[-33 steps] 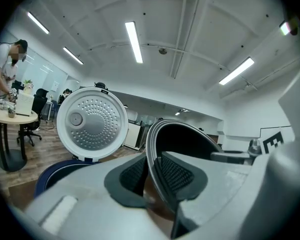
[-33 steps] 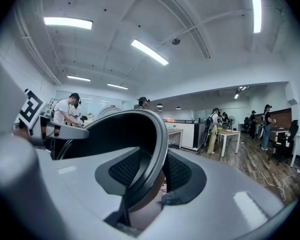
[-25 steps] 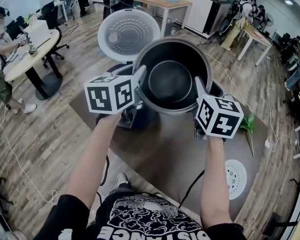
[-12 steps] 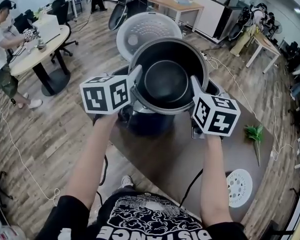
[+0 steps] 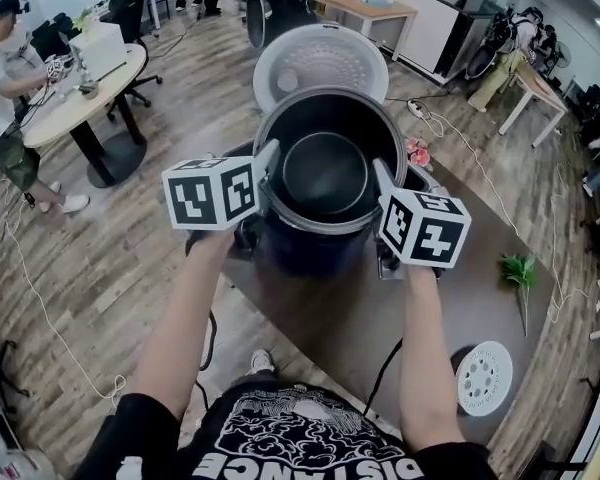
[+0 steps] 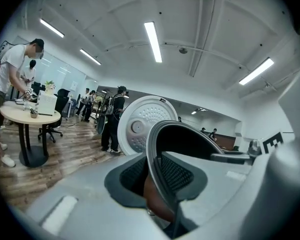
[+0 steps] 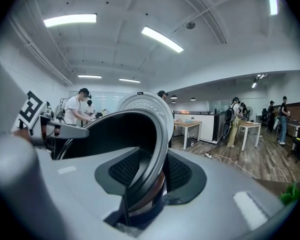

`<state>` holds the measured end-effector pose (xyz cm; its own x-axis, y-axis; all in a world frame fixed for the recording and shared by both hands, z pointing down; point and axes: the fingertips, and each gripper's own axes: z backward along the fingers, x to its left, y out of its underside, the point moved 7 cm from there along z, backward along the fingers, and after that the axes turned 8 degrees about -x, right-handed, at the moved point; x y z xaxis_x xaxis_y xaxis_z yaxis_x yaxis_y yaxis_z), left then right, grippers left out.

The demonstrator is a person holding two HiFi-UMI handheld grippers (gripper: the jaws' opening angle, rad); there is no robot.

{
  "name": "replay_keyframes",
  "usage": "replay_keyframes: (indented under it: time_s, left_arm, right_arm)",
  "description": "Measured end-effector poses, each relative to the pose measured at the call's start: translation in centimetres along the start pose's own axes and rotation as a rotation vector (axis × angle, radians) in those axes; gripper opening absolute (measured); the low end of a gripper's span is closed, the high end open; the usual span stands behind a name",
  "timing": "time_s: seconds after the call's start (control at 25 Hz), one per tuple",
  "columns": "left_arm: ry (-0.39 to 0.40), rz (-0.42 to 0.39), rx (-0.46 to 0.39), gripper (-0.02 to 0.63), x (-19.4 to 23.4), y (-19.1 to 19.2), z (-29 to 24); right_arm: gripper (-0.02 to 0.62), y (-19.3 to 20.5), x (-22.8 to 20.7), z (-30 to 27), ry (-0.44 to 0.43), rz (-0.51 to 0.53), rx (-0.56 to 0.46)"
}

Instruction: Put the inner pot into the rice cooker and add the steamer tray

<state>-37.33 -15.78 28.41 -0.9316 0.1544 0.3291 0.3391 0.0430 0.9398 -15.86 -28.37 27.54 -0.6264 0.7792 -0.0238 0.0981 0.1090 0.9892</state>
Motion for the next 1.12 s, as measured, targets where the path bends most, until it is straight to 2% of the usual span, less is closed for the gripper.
replay_keyframes:
  time_s: [0.48,1.12]
  left_arm:
    - [-0.003,0.008,0.087,0.091,1.7,2.2,-1.2]
    - [0.021,-0.016,0.154,0.092,3.6,4.4,-3.6]
  right_arm:
    - [0.136,3.0,0.1,-1.3,0.022,-0.059,0.088]
    - [0.126,6.5,-0.2,-3.1,0.079,-0.107,0.172]
